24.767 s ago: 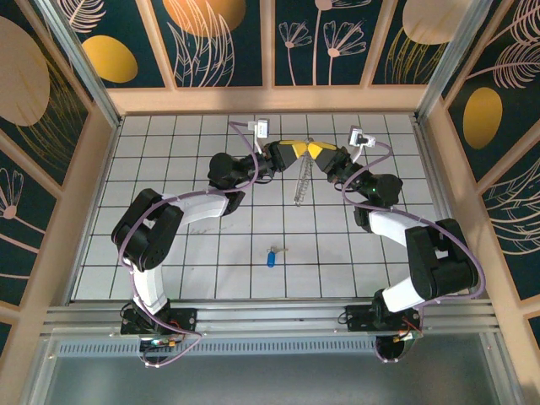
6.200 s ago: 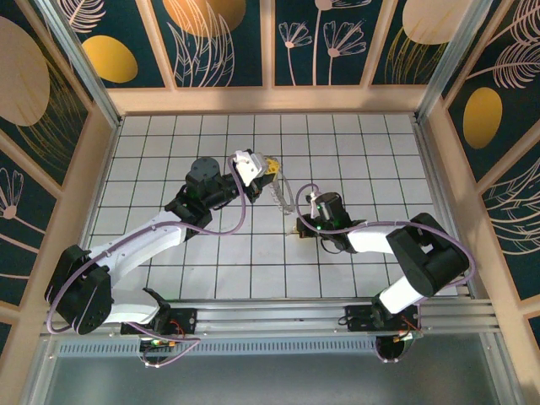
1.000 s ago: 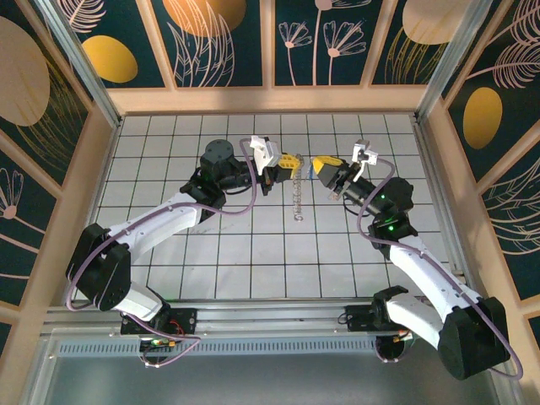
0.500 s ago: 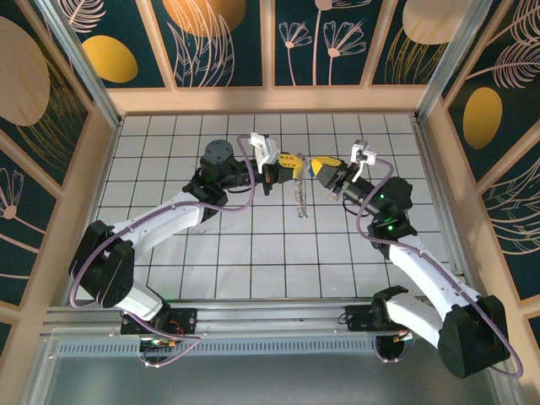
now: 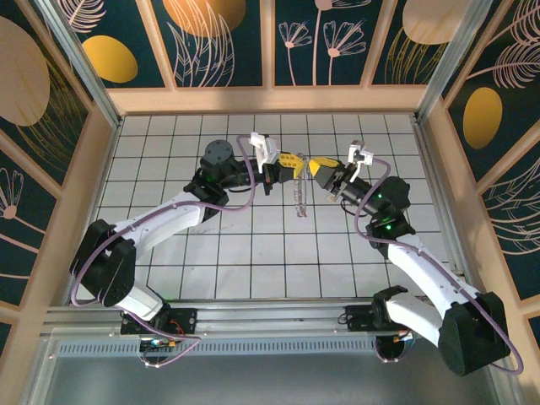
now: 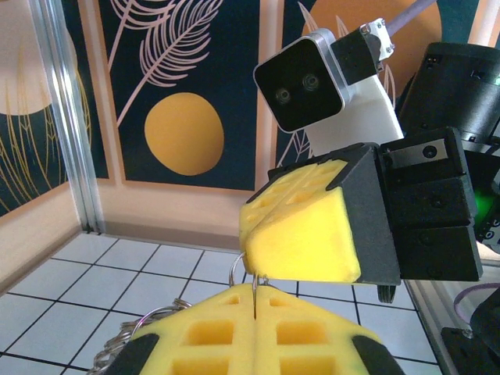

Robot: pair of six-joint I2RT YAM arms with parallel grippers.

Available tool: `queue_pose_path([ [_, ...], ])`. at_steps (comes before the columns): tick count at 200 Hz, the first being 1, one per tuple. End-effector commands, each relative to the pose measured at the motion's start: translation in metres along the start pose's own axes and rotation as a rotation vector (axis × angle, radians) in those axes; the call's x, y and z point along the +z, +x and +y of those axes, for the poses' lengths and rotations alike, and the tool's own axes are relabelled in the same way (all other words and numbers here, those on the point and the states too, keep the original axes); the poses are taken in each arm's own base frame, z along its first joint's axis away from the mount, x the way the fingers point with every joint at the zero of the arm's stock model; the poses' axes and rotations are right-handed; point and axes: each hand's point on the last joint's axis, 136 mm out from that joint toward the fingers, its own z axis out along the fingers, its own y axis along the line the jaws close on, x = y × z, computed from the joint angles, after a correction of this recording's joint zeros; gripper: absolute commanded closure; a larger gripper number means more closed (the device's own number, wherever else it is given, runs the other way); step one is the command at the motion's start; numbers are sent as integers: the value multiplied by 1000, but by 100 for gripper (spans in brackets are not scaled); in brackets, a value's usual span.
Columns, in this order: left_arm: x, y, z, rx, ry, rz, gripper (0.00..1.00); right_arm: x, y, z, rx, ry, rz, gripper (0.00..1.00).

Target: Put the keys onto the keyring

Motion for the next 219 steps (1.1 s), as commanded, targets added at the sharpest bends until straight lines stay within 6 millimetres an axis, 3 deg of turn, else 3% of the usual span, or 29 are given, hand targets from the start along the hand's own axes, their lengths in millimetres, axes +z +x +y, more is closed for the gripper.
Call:
queue_pose_path([
  [1,2,-10,-3,24,16,-40,100,-1,-25,20,-79,-48,-70,100],
  [106,2,-8,-1,22,7,-38,100,-3,-30,31,-74,-87,-80,100],
  [219,2,-10,-1,24,9,-42,100,3,-25,23,-52,-81,-72,100],
])
